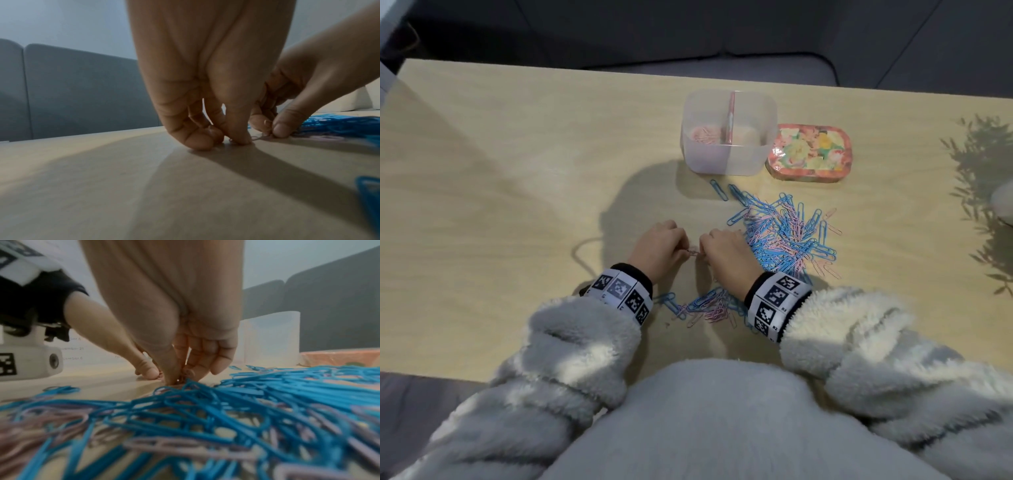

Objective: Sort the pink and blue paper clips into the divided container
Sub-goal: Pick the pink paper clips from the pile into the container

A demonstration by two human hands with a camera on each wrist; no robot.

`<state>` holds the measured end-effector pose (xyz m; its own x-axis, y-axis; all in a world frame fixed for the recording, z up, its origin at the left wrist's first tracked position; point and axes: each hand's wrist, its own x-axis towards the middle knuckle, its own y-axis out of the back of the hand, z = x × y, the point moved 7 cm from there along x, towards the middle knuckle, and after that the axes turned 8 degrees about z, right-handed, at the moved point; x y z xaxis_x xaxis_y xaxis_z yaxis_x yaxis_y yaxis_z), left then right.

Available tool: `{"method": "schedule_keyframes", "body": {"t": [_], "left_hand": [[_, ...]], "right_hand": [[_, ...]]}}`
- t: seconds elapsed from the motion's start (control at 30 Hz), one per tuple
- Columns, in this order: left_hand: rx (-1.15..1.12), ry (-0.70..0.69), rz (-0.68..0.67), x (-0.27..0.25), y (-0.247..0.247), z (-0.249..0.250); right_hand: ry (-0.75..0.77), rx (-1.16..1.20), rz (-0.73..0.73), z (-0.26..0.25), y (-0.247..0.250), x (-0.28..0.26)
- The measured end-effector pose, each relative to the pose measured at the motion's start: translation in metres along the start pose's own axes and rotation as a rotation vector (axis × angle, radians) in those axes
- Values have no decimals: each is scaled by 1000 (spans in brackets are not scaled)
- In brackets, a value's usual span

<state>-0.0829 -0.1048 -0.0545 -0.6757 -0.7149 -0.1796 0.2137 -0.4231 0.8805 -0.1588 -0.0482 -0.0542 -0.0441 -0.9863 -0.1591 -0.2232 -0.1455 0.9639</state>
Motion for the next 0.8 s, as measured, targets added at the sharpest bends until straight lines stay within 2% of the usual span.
{"method": "schedule_keyframes", "body": {"t": [0.13, 0.23, 0.37, 0.47, 0.6, 0.8], "left_hand": [[26, -27, -9, -1, 0, 5], [-86, -3, -11, -2, -2, 4], [-218, 56, -14, -3, -5, 1], [-291, 128, -18, -1, -3, -2], [-380, 148, -13, 2, 1, 2], [-626, 246, -156, -2, -15, 7]], "right_hand": [[-20, 155, -18, 11, 2, 2], [-54, 340, -66, 22, 9, 6], [-111, 547, 64, 43, 66, 38], [-110, 555, 232, 56, 119, 75], [-165, 572, 331, 64, 145, 120], [-209, 433, 262, 69, 137, 138]]}}
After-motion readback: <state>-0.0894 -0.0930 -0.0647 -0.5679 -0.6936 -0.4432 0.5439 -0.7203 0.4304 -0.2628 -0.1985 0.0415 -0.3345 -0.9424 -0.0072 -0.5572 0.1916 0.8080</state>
